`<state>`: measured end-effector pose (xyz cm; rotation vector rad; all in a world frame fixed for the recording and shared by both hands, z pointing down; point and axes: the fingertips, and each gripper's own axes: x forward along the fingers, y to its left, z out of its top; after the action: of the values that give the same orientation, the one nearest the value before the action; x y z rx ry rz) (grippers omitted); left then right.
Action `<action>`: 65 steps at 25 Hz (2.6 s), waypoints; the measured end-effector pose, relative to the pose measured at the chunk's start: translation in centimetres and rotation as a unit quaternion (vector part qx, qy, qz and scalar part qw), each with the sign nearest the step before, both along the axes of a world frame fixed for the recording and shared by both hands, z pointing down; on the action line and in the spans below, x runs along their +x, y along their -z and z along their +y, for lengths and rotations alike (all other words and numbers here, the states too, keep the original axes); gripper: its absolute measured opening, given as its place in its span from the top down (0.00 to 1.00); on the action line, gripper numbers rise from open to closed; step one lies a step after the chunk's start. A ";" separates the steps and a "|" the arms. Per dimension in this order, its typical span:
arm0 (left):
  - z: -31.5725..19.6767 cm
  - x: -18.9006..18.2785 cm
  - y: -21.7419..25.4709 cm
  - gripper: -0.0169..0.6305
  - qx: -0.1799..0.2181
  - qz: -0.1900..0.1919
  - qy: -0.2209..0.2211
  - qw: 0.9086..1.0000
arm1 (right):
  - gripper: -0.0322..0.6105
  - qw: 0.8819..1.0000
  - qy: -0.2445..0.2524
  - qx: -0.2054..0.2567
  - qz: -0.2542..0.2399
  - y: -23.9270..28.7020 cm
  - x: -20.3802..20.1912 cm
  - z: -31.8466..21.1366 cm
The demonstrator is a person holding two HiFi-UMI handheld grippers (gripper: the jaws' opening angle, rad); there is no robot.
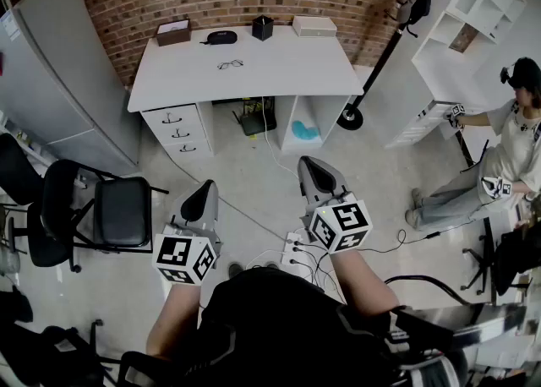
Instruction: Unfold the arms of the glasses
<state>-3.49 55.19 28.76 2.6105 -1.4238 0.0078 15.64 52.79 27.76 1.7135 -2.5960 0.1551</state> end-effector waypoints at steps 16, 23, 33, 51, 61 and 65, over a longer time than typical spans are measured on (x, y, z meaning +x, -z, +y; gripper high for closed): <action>0.0 -0.3 -0.5 0.96 -0.004 -0.003 0.009 1.000 | 0.94 1.000 0.000 0.005 -0.002 0.4 -0.5 -0.5; -0.2 -2.1 -1.0 0.96 0.002 -0.003 0.000 1.000 | 0.94 1.000 0.023 0.003 -0.001 0.2 -3.5 -0.8; -2.0 -7.7 -1.8 0.96 0.011 0.018 -0.001 1.000 | 0.94 1.000 0.011 -0.002 0.023 -0.7 -7.6 -1.9; -8.8 -9.0 -3.2 0.96 -0.001 0.015 0.004 1.000 | 0.94 0.999 0.048 0.000 0.024 -2.6 -10.6 -8.8; -20.3 -5.6 -1.8 0.96 0.005 0.026 0.032 0.999 | 0.94 0.998 0.065 -0.008 0.020 -2.1 -6.7 -20.0; -24.2 -3.1 -1.4 0.96 0.002 0.014 0.027 1.000 | 0.94 0.996 0.083 -0.008 0.024 -1.9 -5.5 -23.9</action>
<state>-6.61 30.98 30.15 2.5640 -1.4866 -0.0394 10.17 28.85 29.67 1.4672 -2.6779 0.1283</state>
